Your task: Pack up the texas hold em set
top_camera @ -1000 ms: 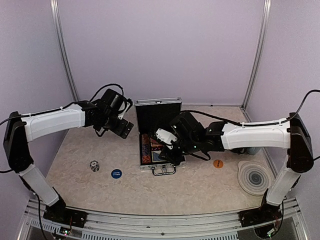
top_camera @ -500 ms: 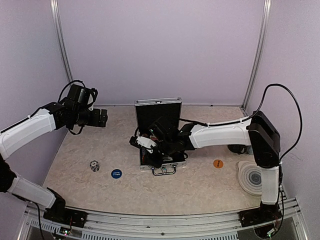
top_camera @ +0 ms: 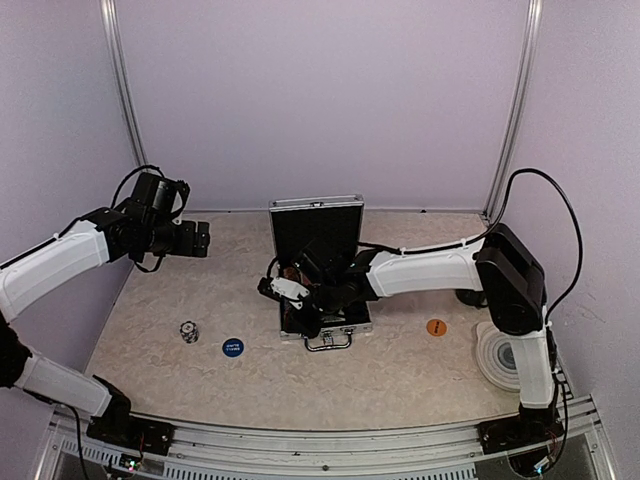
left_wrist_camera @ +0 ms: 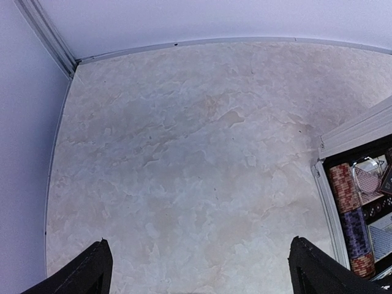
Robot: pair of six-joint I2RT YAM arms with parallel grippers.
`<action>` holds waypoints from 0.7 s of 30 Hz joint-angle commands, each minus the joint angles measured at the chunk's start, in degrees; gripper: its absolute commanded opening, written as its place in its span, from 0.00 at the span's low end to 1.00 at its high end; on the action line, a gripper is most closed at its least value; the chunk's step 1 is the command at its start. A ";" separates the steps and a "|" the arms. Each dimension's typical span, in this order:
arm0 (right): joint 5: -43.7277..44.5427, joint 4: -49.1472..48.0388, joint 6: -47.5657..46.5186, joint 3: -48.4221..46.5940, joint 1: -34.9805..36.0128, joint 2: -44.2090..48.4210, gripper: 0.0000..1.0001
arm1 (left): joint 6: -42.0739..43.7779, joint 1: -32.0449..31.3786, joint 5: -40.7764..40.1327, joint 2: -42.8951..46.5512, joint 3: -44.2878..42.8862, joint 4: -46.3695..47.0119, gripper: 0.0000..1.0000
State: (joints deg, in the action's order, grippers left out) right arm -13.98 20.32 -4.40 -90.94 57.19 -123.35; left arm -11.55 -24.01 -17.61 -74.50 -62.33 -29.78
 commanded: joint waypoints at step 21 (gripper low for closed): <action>8.33 -8.57 1.52 7.18 -4.37 12.81 0.56 | -5.23 1.64 -2.04 6.12 5.91 5.58 0.99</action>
State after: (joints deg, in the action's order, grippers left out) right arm -11.75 15.73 -2.17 -86.35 53.39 -117.60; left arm -15.25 -22.92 -17.37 -71.18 -56.45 -26.50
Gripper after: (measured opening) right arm 0.434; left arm 0.989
